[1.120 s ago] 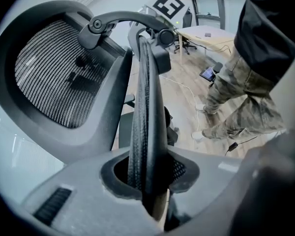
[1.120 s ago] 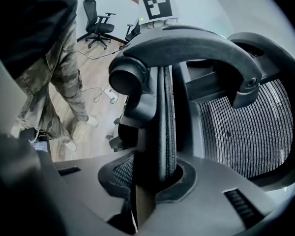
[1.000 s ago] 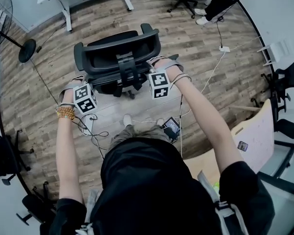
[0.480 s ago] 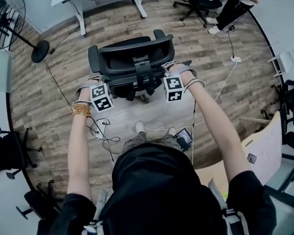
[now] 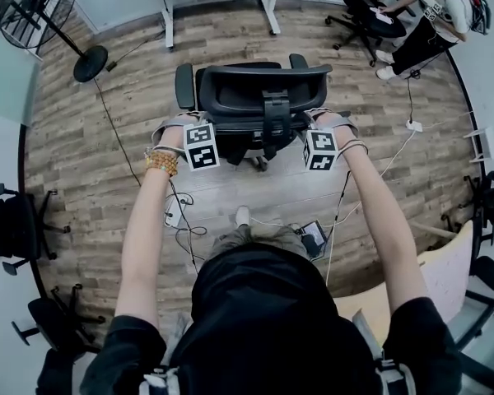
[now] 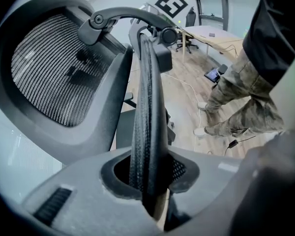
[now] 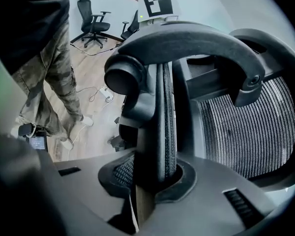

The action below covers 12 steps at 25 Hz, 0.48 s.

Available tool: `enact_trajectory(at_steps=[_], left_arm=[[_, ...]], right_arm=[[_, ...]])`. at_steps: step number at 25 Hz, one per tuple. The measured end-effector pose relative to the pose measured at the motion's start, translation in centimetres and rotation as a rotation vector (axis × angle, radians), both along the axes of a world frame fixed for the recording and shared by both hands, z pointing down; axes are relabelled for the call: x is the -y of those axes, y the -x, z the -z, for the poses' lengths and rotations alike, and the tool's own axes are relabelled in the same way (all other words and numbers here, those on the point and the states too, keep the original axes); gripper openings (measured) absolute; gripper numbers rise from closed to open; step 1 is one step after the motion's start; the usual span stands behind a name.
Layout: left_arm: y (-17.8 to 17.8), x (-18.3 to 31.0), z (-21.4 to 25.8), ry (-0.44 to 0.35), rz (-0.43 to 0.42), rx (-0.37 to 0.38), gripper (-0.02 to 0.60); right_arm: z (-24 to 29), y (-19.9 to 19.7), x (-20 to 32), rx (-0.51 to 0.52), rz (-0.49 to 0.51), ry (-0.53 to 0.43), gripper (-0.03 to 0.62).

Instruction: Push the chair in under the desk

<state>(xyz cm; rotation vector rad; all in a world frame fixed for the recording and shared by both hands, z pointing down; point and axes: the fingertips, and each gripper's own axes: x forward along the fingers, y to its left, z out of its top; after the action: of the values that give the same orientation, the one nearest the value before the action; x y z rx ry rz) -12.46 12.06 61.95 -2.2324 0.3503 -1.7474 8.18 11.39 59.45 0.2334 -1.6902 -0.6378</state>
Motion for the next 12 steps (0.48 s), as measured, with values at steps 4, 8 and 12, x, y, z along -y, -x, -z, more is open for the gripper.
enact_trajectory(at_steps=[4, 8, 12], left_arm=[[0.9, 1.2, 0.0, -0.006, -0.004, 0.002, 0.086], [1.0, 2.0, 0.0, 0.000, 0.008, 0.002, 0.086], [1.4, 3.2, 0.0, -0.005, 0.016, 0.003, 0.086]], right_arm=[[-0.1, 0.9, 1.2, 0.002, -0.003, 0.002, 0.063], [-0.1, 0.9, 2.3, -0.004, 0.000, 0.014, 0.063], [-0.2, 1.3, 3.7, -0.008, 0.006, 0.023, 0.063]])
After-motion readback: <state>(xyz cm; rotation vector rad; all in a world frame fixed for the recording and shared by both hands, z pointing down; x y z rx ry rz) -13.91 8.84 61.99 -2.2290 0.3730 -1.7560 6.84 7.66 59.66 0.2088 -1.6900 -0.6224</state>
